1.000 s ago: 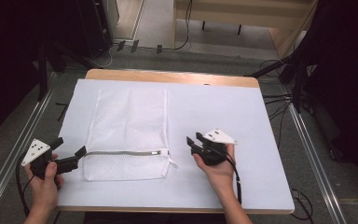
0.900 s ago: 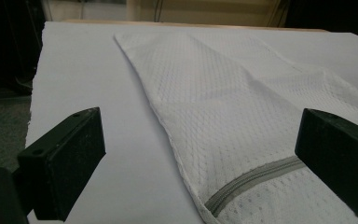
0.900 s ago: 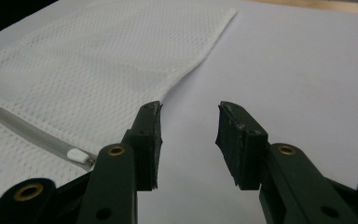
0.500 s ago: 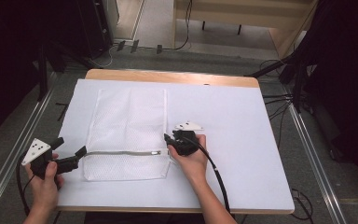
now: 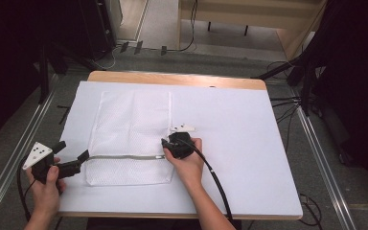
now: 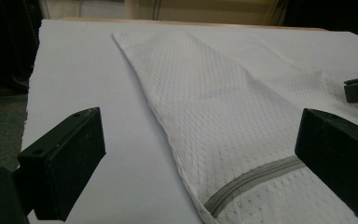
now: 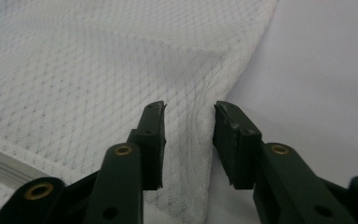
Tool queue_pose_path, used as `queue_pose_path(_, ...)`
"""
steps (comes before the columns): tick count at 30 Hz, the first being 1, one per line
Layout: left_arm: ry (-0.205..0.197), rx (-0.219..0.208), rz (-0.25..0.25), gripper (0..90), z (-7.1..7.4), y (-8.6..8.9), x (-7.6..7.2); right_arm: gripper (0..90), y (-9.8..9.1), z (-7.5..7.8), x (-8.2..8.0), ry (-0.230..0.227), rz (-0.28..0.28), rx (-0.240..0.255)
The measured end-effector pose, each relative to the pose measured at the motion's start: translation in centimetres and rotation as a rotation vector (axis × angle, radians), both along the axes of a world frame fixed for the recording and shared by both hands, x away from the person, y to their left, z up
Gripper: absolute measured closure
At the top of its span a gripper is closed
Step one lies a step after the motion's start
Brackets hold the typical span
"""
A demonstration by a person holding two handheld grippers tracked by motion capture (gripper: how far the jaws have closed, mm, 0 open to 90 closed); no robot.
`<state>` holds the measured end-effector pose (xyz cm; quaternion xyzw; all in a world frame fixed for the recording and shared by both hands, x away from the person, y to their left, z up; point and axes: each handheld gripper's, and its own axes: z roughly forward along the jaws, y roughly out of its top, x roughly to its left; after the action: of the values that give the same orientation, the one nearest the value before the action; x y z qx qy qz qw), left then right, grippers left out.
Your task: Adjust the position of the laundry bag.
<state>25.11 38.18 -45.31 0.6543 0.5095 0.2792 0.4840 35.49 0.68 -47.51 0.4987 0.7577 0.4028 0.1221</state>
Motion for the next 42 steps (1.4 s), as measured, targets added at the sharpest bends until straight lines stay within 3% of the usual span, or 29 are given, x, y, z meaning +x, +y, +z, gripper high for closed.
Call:
queue_pose_path(7,0.000,0.004,0.001,1.8,0.0,0.0,0.0,88.7,0.1,-0.2,0.1,0.005,-0.012,-0.019)
queue_pose_path(15,0.001,-0.002,0.005,1.9,0.0,0.0,0.0,90.0,-0.1,0.1,-0.3,-0.032,-0.008,-0.025)
queue_pose_path(19,0.001,-0.002,0.005,1.9,0.0,0.0,0.0,90.0,-1.0,0.6,-0.6,-0.049,-0.011,-0.029)
queue_pose_path(27,0.002,0.005,0.002,1.9,0.0,0.0,0.0,90.0,-4.9,0.5,-1.2,-0.057,-0.053,-0.047)
queue_pose_path(42,0.001,0.011,0.010,1.8,-0.1,-0.1,0.0,90.0,-11.9,0.6,-2.6,-0.064,-0.146,-0.038)
